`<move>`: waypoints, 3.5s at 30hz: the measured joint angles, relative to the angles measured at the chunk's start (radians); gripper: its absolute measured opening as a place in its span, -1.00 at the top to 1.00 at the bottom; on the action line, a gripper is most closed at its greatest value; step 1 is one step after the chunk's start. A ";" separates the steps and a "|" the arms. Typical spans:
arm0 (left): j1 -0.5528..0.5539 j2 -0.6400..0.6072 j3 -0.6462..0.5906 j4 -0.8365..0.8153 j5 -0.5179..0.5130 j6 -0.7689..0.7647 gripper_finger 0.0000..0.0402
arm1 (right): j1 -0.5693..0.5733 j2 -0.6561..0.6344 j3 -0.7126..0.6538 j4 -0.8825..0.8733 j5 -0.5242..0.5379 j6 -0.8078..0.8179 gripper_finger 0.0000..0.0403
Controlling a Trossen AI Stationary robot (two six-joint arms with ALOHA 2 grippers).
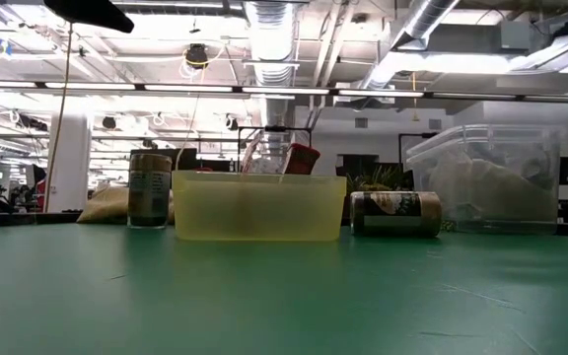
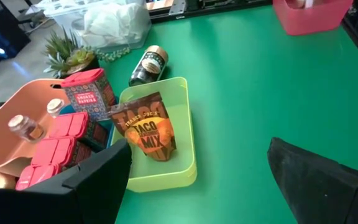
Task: Sort spices by type
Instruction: Put the gold seasoning can into the pink bin
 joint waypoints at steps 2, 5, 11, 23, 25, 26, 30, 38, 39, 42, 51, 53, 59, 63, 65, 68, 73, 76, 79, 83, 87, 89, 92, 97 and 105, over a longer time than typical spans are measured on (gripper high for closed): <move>0.000 0.000 0.000 -0.004 0.000 0.000 -0.79 | -0.003 0.001 -0.033 0.032 0.008 -0.002 -0.49; 0.000 0.000 0.000 -0.005 0.000 -0.003 -0.79 | -0.005 0.001 -0.055 0.038 0.010 0.011 -0.52; 0.000 0.000 0.000 -0.028 0.002 -0.017 -0.79 | -0.008 0.000 -0.067 0.037 -0.033 0.063 -0.90; 0.000 -0.073 0.000 -0.090 0.070 -0.030 -0.79 | -0.078 -0.078 0.127 -0.149 -0.082 -0.059 -0.75; 0.012 -0.095 0.000 -0.127 0.063 -0.049 -0.79 | -0.107 -0.108 0.155 -0.223 -0.087 -0.112 -0.77; 0.027 -0.106 0.000 -0.139 0.062 -0.057 -0.79 | -0.131 -0.121 0.164 -0.270 -0.088 -0.155 -0.78; 0.156 -0.127 0.000 -0.177 0.155 -0.058 -0.79 | -0.313 -0.172 0.152 -0.292 -0.065 -0.443 -0.79; 0.444 -0.127 0.000 -0.213 0.367 0.030 -0.79 | -0.752 -0.180 0.127 -0.238 0.091 -1.107 -0.71; 0.461 -0.127 0.000 -0.206 0.380 0.049 -0.79 | -0.801 -0.179 0.127 -0.215 0.109 -1.188 -0.70; 0.505 -0.128 0.000 -0.204 0.394 0.115 -0.79 | -0.947 -0.184 0.127 -0.133 0.137 -1.411 -0.67; 0.746 -0.127 0.000 -0.217 0.561 0.283 -0.79 | -1.246 -0.185 0.127 0.144 0.080 -1.856 -0.65; 0.828 -0.125 0.000 -0.216 0.623 0.318 -0.79 | -1.273 -0.185 0.127 0.170 0.078 -1.910 -0.65; 1.097 -0.062 0.000 -0.216 0.761 0.422 -0.79 | -1.300 -0.185 0.127 0.235 -0.002 -1.988 -0.66; 1.230 -0.007 0.000 -0.212 0.812 0.476 -0.79 | -1.276 -0.185 0.127 0.265 -0.005 -2.014 -0.66; 1.271 0.019 0.000 -0.200 0.834 0.488 -0.79 | -1.264 -0.185 0.127 0.270 -0.006 -2.018 -0.66; 1.304 0.054 0.000 -0.159 0.895 0.507 -0.80 | -1.249 -0.183 0.127 0.273 -0.006 -2.018 -0.66; 1.320 0.125 0.000 -0.152 0.905 0.540 -0.83 | -1.229 -0.181 0.127 0.267 -0.032 -2.031 -0.66; 1.323 0.162 0.000 -0.151 0.904 0.546 -0.84 | -1.224 -0.181 0.127 0.266 -0.036 -2.037 -0.66; 1.323 0.200 0.000 -0.152 0.884 0.565 -0.84 | -1.225 -0.181 0.127 0.266 -0.048 -2.045 -0.66; 1.323 0.241 0.000 -0.166 0.873 0.566 -0.84 | -1.225 -0.181 0.127 0.261 -0.050 -2.056 -0.66; 1.322 0.280 0.000 -0.208 0.876 0.555 -0.78 | -1.225 -0.181 0.127 0.264 -0.050 -2.088 -0.66; 1.322 0.298 0.000 -0.212 0.876 0.557 -0.69 | -1.228 -0.181 0.127 0.265 -0.050 -2.089 -0.66; 1.321 0.320 0.000 -0.199 0.876 0.558 -0.50 | -1.229 -0.181 0.127 0.265 -0.050 -2.085 -0.66; 1.319 0.324 0.000 -0.190 0.880 0.561 -0.32 | -1.212 -0.181 0.127 0.238 -0.050 -2.045 -0.66; 1.280 0.274 -0.001 -0.256 0.884 0.545 -0.32 | -1.163 -0.181 0.127 0.221 -0.050 -1.992 -0.66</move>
